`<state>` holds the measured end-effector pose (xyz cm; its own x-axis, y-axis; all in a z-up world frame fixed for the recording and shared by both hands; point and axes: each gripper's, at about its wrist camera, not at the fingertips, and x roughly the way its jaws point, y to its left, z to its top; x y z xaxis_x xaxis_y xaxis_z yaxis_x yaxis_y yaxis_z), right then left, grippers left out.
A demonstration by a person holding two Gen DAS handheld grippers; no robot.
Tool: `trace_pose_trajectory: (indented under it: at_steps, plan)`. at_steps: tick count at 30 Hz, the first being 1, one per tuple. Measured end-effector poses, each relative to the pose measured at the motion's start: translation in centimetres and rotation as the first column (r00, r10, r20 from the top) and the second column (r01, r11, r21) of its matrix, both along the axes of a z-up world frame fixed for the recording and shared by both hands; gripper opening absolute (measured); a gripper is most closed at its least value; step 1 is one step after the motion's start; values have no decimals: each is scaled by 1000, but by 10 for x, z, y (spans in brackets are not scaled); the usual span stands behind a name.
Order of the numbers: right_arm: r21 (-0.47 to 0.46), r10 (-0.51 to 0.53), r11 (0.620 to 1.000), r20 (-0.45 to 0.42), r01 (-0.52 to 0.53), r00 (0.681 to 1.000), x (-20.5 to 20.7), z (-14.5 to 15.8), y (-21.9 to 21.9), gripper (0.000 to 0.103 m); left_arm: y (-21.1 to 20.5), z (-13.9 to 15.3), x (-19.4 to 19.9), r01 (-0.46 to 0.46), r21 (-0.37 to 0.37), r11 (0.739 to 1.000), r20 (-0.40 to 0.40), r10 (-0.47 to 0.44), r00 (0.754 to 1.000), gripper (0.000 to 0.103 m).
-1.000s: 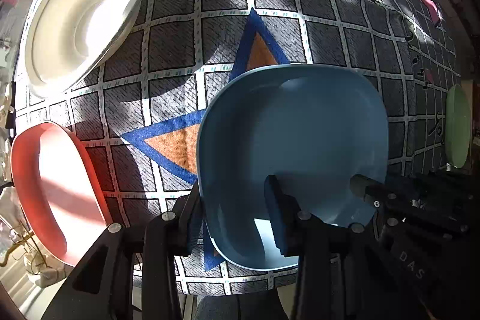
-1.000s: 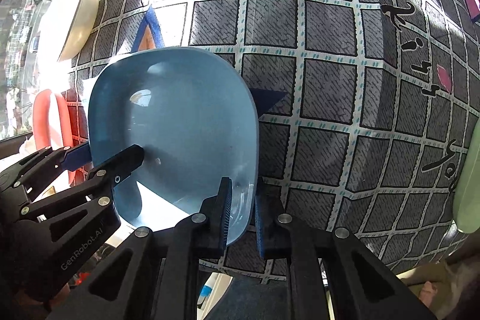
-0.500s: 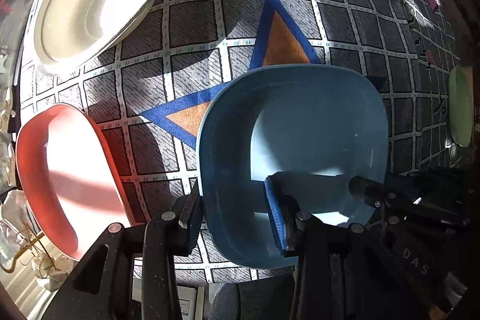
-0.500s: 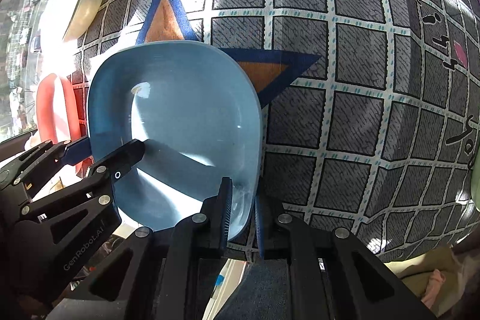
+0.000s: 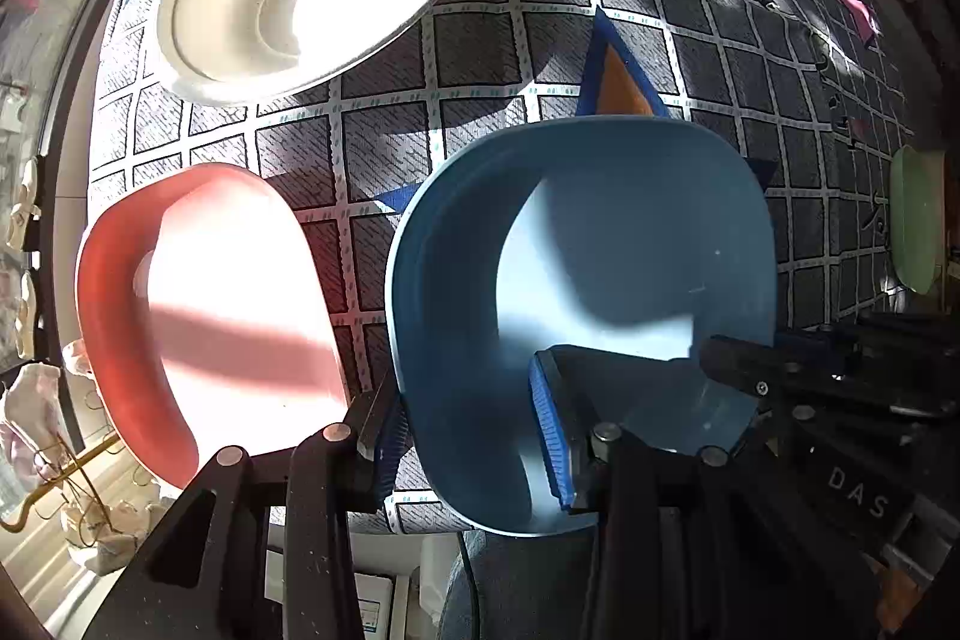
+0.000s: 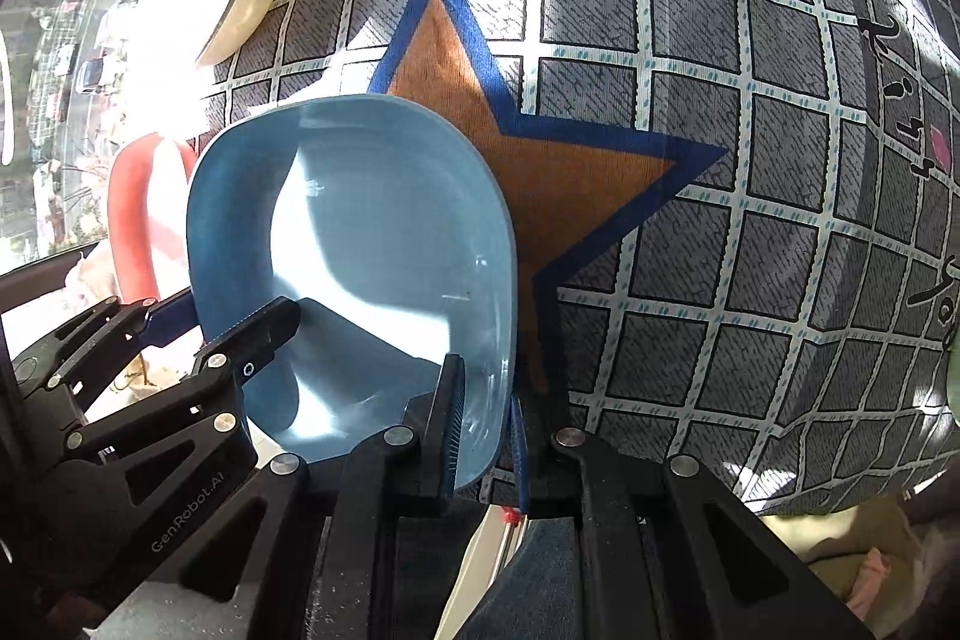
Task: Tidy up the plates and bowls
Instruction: 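Lift the blue plate and stack it onto the red square plate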
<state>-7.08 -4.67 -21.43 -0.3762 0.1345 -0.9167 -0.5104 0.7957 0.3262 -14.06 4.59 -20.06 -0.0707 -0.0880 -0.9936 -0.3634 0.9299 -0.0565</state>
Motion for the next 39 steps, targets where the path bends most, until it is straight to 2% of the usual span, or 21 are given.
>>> trace_pose_trajectory:
  at_steps: [7, 15, 19, 22, 25, 29, 31, 33, 34, 35, 36, 37, 39]
  plan:
    - [51, 36, 998, -6, -36, 999, -9, 24, 34, 20, 37, 20, -21, -44, 32, 999, 22, 43, 999, 42]
    - [94, 169, 981, 26, -171, 985, -41, 36, 90, 20, 101, 24, -67, -133, 72, 989, 13, 132, 991, 42]
    - [99, 199, 975, 2, -199, 980, -60, 29, 118, 20, 139, 23, -82, -170, 105, 980, 0, 171, 985, 42]
    - [92, 246, 965, 10, -246, 969, -72, 18, 131, 20, 157, 8, -98, -200, 121, 972, -2, 202, 979, 42]
    - [87, 252, 964, -14, -250, 968, -78, 8, 142, 20, 171, -10, -106, -226, 132, 965, -5, 229, 974, 42]
    - [78, 252, 965, -33, -249, 967, -82, 0, 152, 20, 180, -7, -107, -229, 142, 963, 3, 231, 973, 43]
    - [86, 247, 966, -47, -242, 968, -83, -2, 156, 20, 177, -4, -102, -212, 168, 963, 2, 215, 977, 45]
    - [91, 236, 969, -56, -230, 970, -82, -2, 156, 20, 174, 0, -98, -188, 209, 960, -11, 195, 981, 55]
    - [82, 238, 969, -46, -234, 970, -80, 0, 153, 26, 175, -2, -99, -184, 226, 957, -18, 193, 981, 59]
    - [84, 241, 968, -37, -237, 970, -77, 2, 148, 49, 174, 0, -99, -186, 239, 953, -15, 195, 981, 65]
    - [84, 245, 967, -19, -243, 969, -75, 4, 144, 62, 173, 4, -98, -195, 244, 950, -3, 201, 979, 67]
    - [89, 246, 965, -2, -245, 969, -72, 6, 138, 70, 174, 5, -99, -203, 243, 949, 2, 208, 978, 70]
    - [84, 238, 968, 15, -238, 971, -67, 7, 127, 70, 175, 7, -101, -212, 235, 949, 11, 215, 977, 76]
